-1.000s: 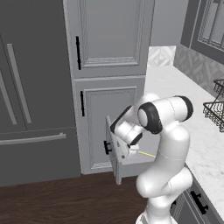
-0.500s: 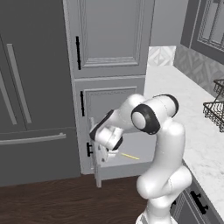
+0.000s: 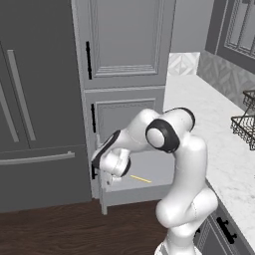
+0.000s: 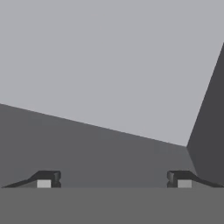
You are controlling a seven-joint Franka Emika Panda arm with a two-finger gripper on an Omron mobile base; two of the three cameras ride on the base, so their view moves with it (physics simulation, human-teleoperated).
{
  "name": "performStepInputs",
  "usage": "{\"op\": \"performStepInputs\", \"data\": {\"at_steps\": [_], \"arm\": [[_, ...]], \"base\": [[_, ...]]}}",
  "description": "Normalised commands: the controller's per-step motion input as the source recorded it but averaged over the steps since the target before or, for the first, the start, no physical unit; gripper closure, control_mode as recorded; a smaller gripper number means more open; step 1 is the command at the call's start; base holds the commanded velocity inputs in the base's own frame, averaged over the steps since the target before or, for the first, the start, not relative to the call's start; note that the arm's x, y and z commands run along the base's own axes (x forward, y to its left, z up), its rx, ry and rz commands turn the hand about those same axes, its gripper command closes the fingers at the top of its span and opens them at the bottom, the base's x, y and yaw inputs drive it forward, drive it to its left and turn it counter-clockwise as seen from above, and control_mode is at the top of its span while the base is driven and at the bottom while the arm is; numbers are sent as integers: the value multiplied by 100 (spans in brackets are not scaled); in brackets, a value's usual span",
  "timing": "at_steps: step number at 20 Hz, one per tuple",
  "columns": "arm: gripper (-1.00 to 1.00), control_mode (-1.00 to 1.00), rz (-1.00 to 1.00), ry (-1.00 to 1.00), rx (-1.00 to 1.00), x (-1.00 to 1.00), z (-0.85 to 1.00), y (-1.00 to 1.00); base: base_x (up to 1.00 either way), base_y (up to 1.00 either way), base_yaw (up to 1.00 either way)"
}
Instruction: Take a straw from the drawer in front and place it inside the glass cup on the dining counter.
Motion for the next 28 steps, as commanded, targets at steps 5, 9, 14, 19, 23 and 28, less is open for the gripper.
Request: {"op": "performStepInputs", "data": {"at_steps": [5,9,14,19,23,28], "arm": [[-100,-100,0,-12,-5,2,58,-27],[-100,-100,0,-1,-4,21,79,-29],[-100,-100,0,1,-6,22,78,-34],[-100,-100,2,0,-23,14,50,-36],[-100,-100,15,-1,-29,1,18,-36],[-100,-100,33,0,-16,0,27,-26]], "base": [[0,0,0],[0,0,0],[0,0,0],[0,0,0],[0,0,0],[0,0,0]]}}
